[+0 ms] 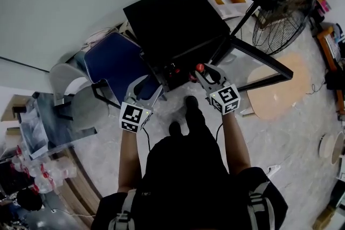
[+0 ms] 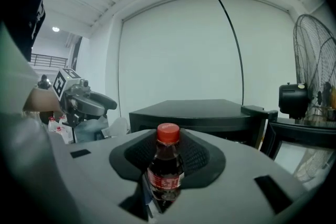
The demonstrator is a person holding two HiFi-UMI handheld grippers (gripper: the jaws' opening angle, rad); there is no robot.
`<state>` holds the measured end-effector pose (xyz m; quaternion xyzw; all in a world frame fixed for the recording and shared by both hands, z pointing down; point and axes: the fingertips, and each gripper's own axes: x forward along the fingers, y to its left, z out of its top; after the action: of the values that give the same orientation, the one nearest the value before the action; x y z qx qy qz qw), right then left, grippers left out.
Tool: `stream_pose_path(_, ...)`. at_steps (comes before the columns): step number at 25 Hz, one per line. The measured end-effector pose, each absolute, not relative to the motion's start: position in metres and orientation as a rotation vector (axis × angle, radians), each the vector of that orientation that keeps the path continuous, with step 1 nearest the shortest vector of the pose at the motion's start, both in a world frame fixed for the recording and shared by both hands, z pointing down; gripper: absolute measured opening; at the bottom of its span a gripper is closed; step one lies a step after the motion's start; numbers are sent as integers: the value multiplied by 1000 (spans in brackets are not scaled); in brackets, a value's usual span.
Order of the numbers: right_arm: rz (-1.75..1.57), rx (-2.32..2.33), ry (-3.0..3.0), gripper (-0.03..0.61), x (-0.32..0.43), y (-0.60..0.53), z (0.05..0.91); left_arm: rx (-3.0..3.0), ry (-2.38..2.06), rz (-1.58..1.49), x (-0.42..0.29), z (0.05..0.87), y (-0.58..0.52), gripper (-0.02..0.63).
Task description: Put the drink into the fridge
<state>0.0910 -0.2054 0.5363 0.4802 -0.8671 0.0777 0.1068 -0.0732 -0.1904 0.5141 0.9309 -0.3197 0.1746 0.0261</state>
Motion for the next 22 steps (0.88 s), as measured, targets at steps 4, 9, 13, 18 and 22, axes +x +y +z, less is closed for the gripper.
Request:
stream_pose_path(4, 273, 1405, -2538, 133, 94, -210, 556, 2862, -1005, 558, -77, 519, -192, 206)
stream_pose_path(9, 309, 1369, -2502, 133, 97, -219, 583, 2822, -1029, 576, -81, 523, -193, 206)
stream_pose_path(13, 333, 1325, -2481, 133, 98, -227, 602, 2775, -1062, 589, -89, 530, -195, 206)
stream_pose_path(18, 357, 1282, -2463, 133, 98, -241, 625, 2724, -1091, 628, -94, 540, -193, 206)
stream_pose_path(22, 372, 1263, -2442, 133, 101, -252, 642, 2701, -1104, 632, -94, 543, -190, 206)
